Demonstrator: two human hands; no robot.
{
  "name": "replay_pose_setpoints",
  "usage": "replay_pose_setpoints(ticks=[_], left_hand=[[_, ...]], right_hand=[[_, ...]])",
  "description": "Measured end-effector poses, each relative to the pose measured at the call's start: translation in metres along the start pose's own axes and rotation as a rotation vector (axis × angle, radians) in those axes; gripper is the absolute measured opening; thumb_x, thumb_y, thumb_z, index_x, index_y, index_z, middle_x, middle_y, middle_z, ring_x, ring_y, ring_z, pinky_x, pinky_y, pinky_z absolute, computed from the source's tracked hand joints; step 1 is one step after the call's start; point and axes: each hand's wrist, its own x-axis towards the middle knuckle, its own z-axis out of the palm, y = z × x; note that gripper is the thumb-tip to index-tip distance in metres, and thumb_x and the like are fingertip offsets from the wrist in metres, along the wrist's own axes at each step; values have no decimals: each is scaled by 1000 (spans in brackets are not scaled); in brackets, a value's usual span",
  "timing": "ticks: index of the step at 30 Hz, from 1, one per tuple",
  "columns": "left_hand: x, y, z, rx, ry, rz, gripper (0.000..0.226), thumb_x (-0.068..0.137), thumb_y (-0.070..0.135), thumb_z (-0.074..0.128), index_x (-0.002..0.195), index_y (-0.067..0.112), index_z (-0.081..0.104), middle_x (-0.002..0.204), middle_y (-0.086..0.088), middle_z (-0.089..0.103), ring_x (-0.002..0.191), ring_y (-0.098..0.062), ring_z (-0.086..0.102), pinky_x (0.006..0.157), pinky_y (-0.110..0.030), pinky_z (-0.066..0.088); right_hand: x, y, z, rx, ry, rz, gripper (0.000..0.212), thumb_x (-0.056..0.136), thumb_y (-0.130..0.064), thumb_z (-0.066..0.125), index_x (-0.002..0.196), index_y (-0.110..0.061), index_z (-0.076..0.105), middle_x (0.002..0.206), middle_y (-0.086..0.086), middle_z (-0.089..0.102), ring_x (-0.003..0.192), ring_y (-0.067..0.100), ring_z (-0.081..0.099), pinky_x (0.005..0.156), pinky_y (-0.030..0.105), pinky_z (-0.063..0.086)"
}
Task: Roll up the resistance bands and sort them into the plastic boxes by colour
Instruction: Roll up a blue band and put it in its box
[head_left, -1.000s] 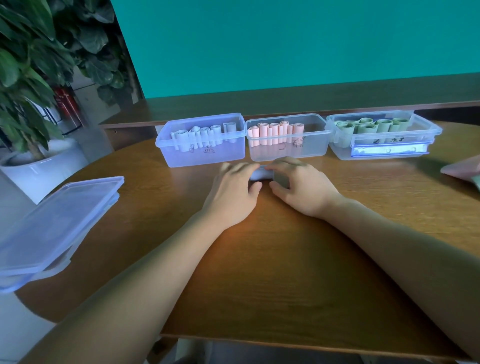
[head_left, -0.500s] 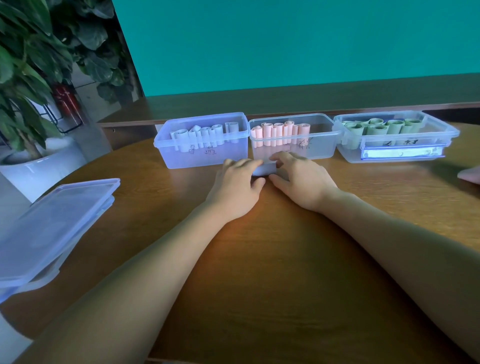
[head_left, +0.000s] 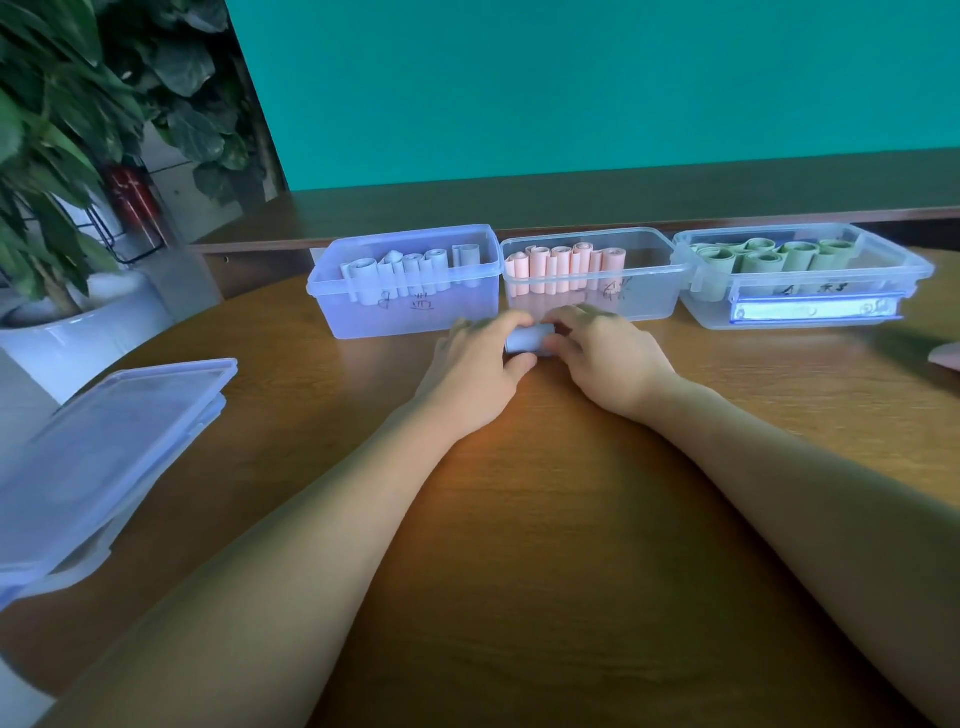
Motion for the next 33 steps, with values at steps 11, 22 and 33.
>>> replay_pose_setpoints(ticks=[11, 22, 33], left_hand=[[-7, 4, -4, 155, 64, 144, 37, 101, 34, 55, 135, 21, 57, 127, 0, 56, 115, -19, 53, 88, -34, 45], [-22, -9, -29, -220, 189, 106, 21, 101, 29, 57, 119, 18, 61, 108, 4, 61, 95, -10, 56, 78, -25, 47], [-12, -37, -56, -420, 492, 40, 30, 99, 24, 62, 128, 16, 65, 113, 5, 66, 94, 5, 54, 76, -4, 39]], right_hand=[[-15, -4, -11, 179, -31, -3, 31, 106, -41, 42, 120, -21, 62, 113, -3, 64, 101, 17, 59, 89, 37, 48], [-21, -40, -33, 809, 91, -60, 22, 90, -23, 74, 111, -22, 73, 105, -3, 73, 76, 23, 63, 70, 31, 54], [38, -99, -54, 625, 57, -126, 20, 92, -15, 73, 111, -9, 70, 97, 7, 73, 74, 23, 69, 77, 50, 58]])
